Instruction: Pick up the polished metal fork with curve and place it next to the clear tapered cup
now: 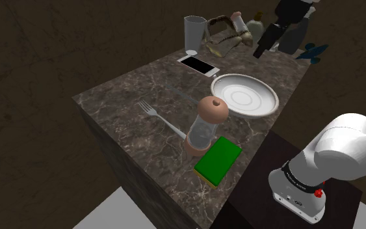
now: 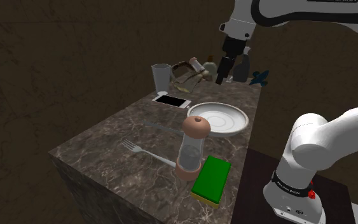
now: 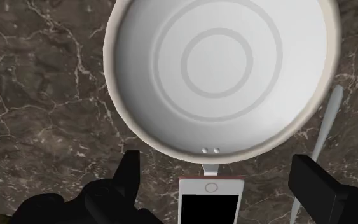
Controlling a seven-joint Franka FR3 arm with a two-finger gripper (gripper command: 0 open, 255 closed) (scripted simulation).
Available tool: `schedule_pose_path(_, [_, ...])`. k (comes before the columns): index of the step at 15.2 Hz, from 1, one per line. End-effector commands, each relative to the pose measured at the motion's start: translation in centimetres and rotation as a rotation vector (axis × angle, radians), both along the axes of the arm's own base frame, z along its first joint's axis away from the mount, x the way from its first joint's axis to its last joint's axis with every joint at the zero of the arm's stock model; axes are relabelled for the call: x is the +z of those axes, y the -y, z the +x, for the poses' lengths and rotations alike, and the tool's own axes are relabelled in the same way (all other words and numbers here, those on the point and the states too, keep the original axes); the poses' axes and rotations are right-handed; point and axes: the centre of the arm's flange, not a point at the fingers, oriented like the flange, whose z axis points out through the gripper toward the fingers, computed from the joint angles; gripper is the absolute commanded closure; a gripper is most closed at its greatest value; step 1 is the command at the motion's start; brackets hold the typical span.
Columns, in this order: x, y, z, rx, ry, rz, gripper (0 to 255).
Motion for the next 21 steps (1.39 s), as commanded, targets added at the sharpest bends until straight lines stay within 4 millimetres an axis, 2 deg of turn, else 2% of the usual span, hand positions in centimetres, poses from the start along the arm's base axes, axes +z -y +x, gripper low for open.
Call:
schedule_pose_path(1, [0.0,0.0,0.0,0.000,0.000,0.000,0])
schedule_pose_path(21, [-8.4,-23.3,10.4,-0.002,-0.092,-0.006,0])
